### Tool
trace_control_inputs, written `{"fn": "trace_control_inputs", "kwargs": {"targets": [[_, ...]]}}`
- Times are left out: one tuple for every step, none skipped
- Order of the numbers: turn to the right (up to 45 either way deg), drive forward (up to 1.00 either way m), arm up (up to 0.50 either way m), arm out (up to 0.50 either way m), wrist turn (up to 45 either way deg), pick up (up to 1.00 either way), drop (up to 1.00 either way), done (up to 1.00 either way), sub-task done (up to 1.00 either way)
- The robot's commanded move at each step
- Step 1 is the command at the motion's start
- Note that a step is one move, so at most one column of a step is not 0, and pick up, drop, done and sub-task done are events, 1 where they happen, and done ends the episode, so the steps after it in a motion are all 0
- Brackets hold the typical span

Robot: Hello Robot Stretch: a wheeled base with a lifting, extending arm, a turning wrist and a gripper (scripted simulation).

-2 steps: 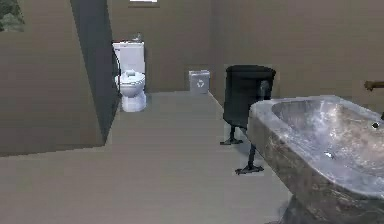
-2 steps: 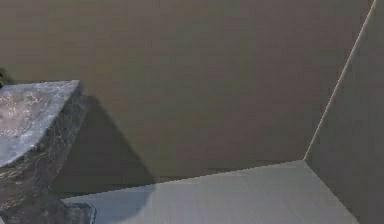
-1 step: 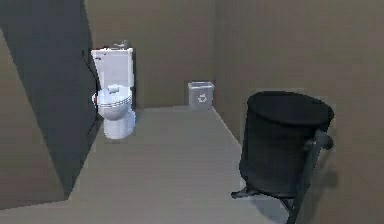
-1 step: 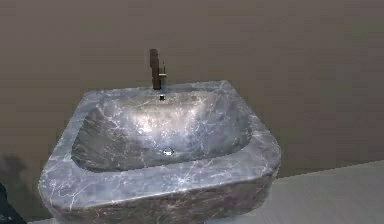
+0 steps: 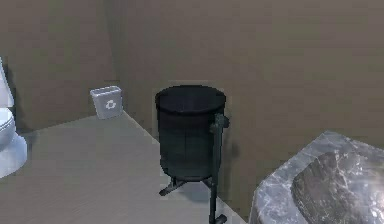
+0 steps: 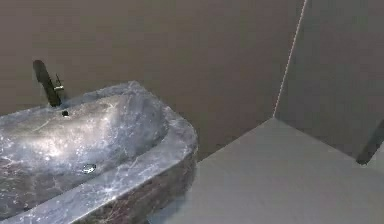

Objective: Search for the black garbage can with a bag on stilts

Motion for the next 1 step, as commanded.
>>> {"fn": "trace_control_inputs", "kwargs": {"targets": [[0.0, 0.0, 0.0, 0.0, 0.0, 0.0, 0.0, 1.0, 0.0]]}}
